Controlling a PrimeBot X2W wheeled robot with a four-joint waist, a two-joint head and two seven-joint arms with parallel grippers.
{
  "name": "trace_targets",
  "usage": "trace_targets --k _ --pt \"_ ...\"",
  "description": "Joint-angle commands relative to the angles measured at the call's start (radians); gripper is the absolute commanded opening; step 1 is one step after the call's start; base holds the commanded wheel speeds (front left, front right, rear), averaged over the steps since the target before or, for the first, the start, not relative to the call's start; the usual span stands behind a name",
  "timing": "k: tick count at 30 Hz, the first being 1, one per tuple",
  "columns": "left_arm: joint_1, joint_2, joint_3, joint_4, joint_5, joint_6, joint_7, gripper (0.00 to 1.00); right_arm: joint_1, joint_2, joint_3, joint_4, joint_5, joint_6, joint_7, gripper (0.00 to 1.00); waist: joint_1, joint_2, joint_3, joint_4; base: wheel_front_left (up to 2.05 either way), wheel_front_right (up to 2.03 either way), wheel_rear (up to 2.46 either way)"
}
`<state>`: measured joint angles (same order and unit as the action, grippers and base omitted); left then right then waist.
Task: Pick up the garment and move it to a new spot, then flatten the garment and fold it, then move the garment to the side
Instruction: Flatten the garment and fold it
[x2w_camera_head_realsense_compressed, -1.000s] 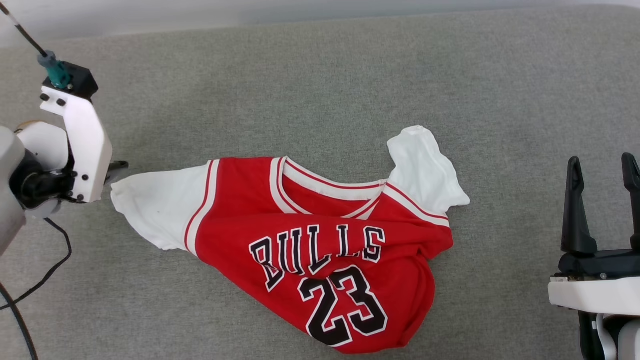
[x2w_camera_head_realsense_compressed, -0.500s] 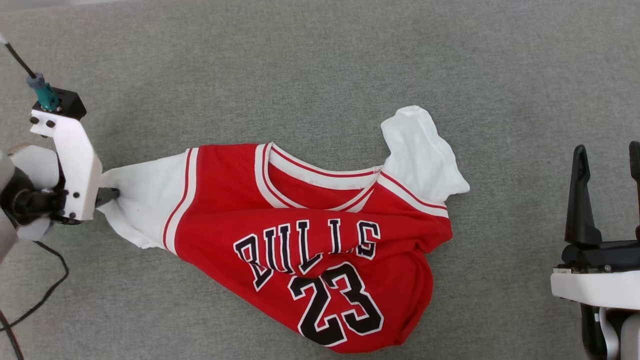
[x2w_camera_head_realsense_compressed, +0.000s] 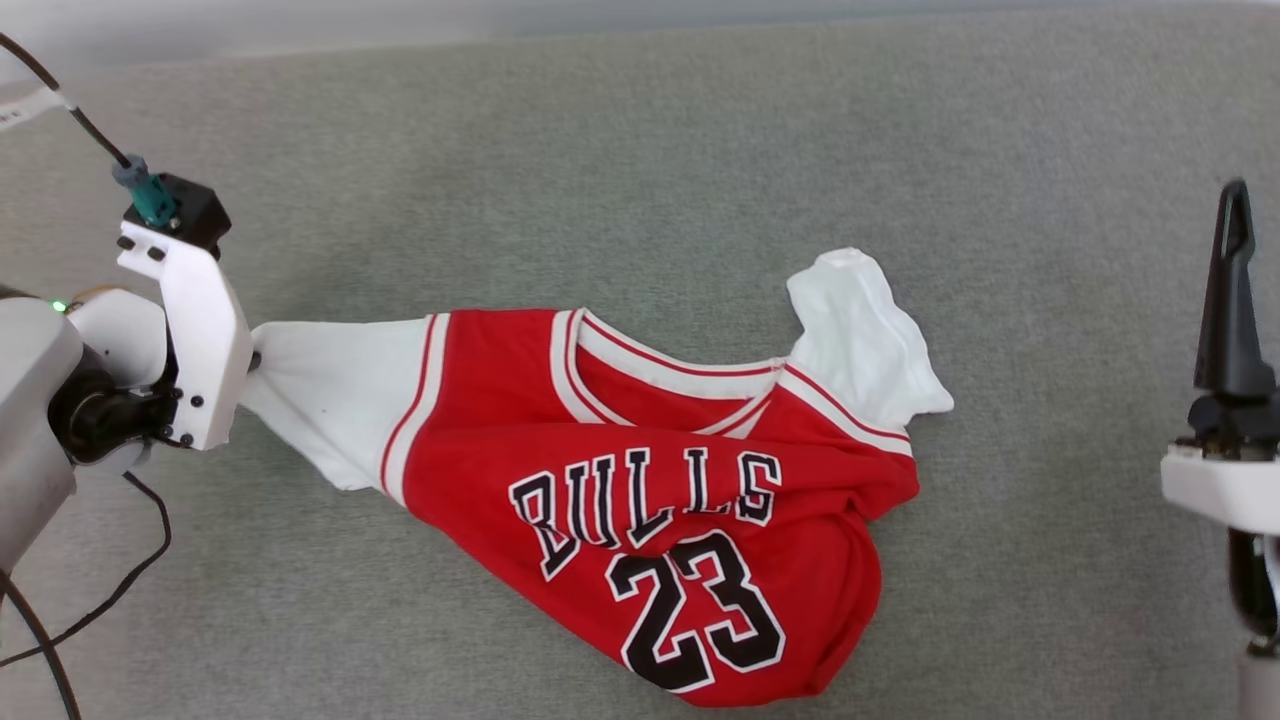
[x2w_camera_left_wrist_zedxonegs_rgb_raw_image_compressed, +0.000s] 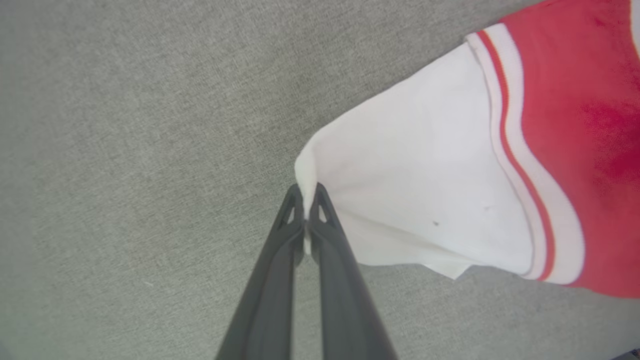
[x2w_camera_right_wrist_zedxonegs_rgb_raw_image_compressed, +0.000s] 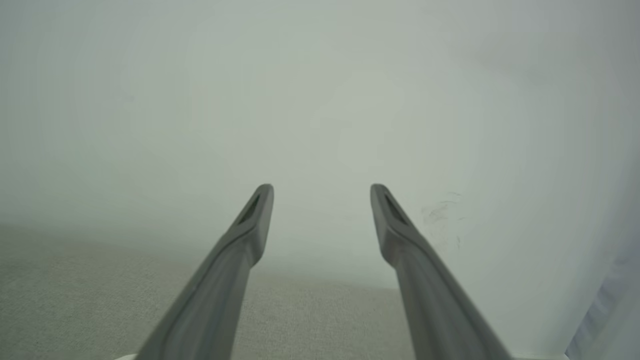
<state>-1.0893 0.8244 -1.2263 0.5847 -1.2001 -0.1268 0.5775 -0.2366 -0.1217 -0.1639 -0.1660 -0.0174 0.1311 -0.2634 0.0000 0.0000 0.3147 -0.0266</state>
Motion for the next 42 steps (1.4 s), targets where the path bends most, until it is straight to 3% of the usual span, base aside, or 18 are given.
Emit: trace_targets --k 1,6,9,14,15,20,25,30,37,42 --pt "-0.011 0.014 -0.004 -0.025 0.015 0.0 -0.018 0.0 -0.046 -0.04 0.018 0.014 0.01 -0.001 -0.002 1.0 0.0 0.0 -0.032 0.026 0.0 0.0 0.0" --pt "-0.013 0.033 -0.005 -0.107 0.033 -0.002 -0.07 0.0 -0.163 -0.182 0.14 0.066 0.058 -0.001 0.004 1.0 0.0 0.0 -0.057 0.055 0.0 0.0 0.0" --pt "-0.003 0.034 -0.007 -0.155 0.043 -0.001 -0.099 0.0 -0.253 -0.281 0.257 0.117 0.126 -0.001 0.097 1.0 0.0 0.0 -0.063 0.074 0.0 0.0 0.0" --pt "-0.003 0.034 -0.01 -0.217 0.065 -0.001 -0.118 0.0 -0.412 -0.459 0.507 0.192 0.337 -0.001 0.418 1.0 0.0 0.0 -0.052 0.1 0.0 0.0 0.0" --pt "-0.003 0.034 -0.01 -0.217 0.065 -0.001 -0.118 0.0 -0.412 -0.459 0.507 0.192 0.337 -0.001 0.418 1.0 0.0 0.0 -0.052 0.1 0.0 0.0 0.0" --pt "-0.025 0.03 -0.006 -0.259 0.084 0.003 -0.134 0.0 -0.569 -0.585 0.726 0.252 0.556 -0.001 0.759 1.0 0.0 0.0 -0.022 0.124 0.0 0.0 0.0" --pt "-0.047 0.025 0.001 -0.294 0.103 0.007 -0.149 0.0 -0.707 -0.627 0.889 0.311 0.729 -0.001 1.033 1.0 0.0 0.0 0.024 0.146 0.0 0.0 0.0" --pt "-0.076 0.013 0.015 -0.32 0.117 0.011 -0.163 0.0 -0.821 -0.616 0.986 0.383 0.838 -0.001 1.236 1.0 0.0 0.0 0.086 0.172 0.0 0.0 0.0" --pt "-0.109 -0.019 0.022 -0.324 0.134 0.008 -0.189 0.0 -0.895 -0.581 1.061 0.489 0.875 -0.001 1.299 1.0 0.0 0.0 0.164 0.214 0.0 0.0 0.0" --pt "-0.114 -0.048 0.015 -0.307 0.141 0.005 -0.204 0.0 -0.848 -0.575 1.14 0.542 0.906 -0.001 1.286 1.0 0.0 0.0 0.187 0.226 0.0 0.0 0.0"
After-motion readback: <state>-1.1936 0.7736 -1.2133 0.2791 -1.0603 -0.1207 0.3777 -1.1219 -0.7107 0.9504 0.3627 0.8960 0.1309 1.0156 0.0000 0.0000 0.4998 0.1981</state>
